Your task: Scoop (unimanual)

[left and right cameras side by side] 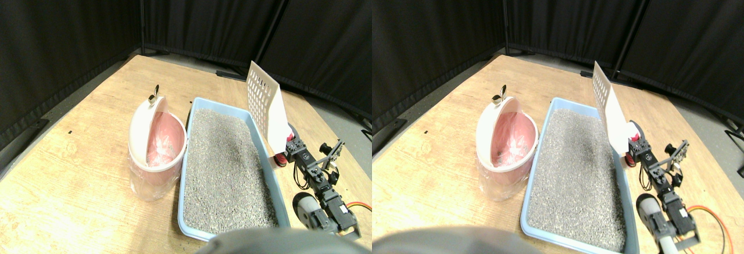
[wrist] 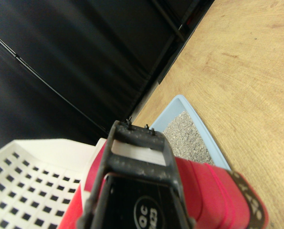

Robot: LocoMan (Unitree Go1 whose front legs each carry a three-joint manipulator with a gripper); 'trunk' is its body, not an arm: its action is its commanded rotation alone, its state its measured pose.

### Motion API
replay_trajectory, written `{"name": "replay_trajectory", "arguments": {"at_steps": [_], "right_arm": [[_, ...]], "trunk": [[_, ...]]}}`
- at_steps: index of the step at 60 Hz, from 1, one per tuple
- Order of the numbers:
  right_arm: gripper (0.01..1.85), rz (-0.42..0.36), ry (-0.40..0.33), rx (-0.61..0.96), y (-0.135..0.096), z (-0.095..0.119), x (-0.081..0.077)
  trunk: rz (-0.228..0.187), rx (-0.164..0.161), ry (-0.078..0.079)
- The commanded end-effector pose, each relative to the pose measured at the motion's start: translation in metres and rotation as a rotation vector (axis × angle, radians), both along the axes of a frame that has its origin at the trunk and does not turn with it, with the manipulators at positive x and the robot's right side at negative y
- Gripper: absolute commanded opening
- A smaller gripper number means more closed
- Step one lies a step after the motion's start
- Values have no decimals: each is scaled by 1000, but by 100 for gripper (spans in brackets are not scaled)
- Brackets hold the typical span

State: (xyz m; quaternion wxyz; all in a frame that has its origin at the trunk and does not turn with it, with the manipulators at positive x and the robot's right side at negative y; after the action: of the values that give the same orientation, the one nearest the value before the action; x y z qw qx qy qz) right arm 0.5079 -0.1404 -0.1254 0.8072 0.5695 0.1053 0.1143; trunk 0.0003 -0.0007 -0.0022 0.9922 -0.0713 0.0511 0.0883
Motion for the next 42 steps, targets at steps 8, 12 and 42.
{"name": "replay_trajectory", "arguments": {"at_steps": [8,12,42], "right_arm": [[5,-7,-44,26,2,6,4],[5,-16,-53,12,2,6,4],[5,-65,-386,-691,2,29,1]], "trunk": [[14,-2,4],[14,-3,6],[18,-4,8]]}}
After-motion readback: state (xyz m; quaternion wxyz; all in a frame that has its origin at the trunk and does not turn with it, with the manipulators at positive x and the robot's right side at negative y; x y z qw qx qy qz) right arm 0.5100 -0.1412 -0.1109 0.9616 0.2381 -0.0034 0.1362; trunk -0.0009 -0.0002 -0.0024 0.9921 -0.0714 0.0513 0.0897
